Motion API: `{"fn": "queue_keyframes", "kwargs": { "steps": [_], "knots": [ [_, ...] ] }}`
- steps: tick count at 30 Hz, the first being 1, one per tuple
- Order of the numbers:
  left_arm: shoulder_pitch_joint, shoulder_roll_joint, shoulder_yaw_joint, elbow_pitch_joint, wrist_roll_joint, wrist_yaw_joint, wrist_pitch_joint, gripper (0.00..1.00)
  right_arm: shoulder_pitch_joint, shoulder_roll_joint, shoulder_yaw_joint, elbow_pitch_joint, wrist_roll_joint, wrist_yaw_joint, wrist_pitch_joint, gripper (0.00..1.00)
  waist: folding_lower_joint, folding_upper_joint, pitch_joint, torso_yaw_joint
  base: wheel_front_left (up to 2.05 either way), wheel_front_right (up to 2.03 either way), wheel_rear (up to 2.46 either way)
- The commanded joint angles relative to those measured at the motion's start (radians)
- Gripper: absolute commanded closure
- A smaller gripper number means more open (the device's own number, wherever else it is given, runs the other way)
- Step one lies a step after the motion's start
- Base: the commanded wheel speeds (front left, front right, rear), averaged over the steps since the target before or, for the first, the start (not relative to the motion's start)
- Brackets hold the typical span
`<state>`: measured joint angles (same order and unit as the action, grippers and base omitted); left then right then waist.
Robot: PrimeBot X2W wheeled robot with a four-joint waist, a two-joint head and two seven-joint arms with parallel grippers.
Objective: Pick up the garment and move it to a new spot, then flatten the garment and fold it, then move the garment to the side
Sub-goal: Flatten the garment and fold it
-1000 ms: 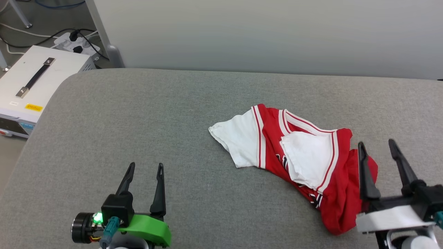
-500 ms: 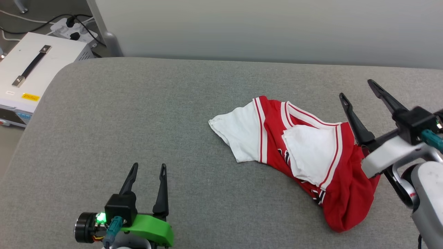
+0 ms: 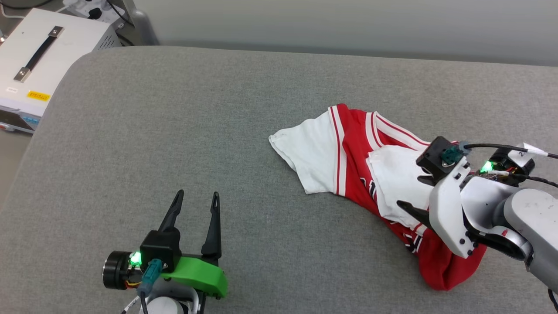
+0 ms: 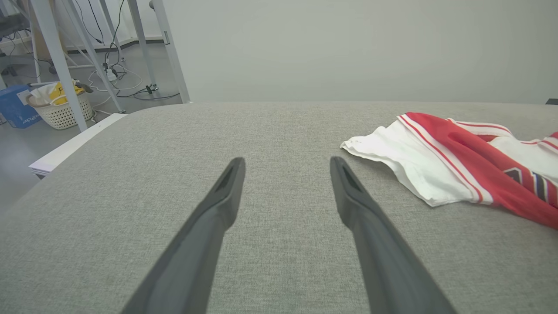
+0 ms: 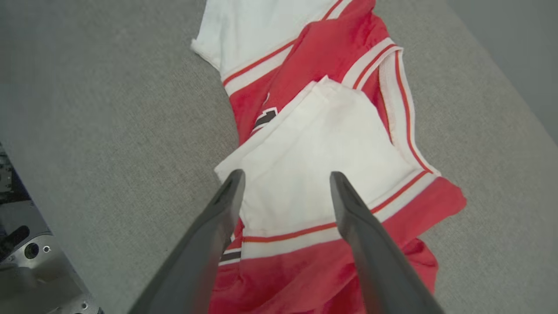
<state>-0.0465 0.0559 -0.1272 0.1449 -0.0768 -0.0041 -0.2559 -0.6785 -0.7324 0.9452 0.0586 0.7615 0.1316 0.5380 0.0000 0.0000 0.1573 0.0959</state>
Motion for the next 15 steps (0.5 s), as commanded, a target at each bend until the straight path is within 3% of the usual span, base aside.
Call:
{"fn": "queue_keyframes", "kwargs": {
  "steps": [1, 9, 15],
  "knots": [
    [-0.024, -0.005, -0.006, -0.002, -0.008, 0.004, -0.006, 0.0, -0.028, -0.006, 0.025, -0.001, 0.008, -0.001, 0.014, 0.0, 0.0, 0.0, 0.027, 0.015, 0.0, 0.0, 0.0],
    [-0.069, -0.006, -0.052, -0.002, -0.036, 0.022, -0.006, 0.0, -0.073, 0.009, 0.158, 0.125, 0.033, -0.001, 0.033, 0.0, 0.0, 0.0, 0.099, 0.053, 0.0, 0.0, 0.0],
    [-0.083, -0.006, -0.065, 0.006, -0.046, 0.033, -0.006, 0.0, -0.073, 0.033, 0.256, 0.241, 0.038, -0.001, -0.011, 0.0, 0.0, 0.0, 0.113, 0.065, 0.0, 0.0, 0.0]
  ]
}}
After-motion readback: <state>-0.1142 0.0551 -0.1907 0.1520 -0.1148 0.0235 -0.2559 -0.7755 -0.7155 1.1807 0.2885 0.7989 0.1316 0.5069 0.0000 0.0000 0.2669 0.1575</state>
